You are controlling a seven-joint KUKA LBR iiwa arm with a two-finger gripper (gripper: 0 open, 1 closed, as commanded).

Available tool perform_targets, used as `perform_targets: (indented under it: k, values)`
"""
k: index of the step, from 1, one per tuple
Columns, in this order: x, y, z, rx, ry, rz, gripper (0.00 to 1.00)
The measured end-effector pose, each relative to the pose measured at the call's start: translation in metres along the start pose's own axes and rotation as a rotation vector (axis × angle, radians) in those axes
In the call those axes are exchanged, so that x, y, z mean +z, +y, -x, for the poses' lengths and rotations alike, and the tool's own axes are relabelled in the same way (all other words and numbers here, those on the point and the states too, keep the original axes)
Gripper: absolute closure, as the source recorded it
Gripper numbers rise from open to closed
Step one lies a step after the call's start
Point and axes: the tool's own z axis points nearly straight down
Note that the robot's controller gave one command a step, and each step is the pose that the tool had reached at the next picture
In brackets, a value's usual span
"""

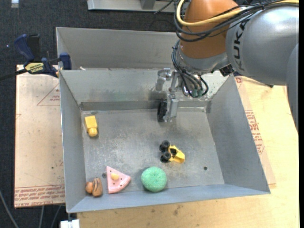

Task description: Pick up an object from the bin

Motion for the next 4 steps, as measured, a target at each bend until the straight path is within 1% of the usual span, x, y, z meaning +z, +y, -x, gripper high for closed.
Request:
perform_targets:
  k: [1, 2, 3, 4]
  values:
    - [-0.006, 0.0, 0.001, 0.001, -0.008, 0.001, 0.0]
    - [0.08, -0.027, -0.048, -0.034, -0.01, 0.0, 0.0]
    - [0.078, -0.039, -0.097, -0.117, 0.004, 0.0, 0.0]
    - [0.049, -0.04, -0.11, -0.222, -0.009, -0.001, 0.0]
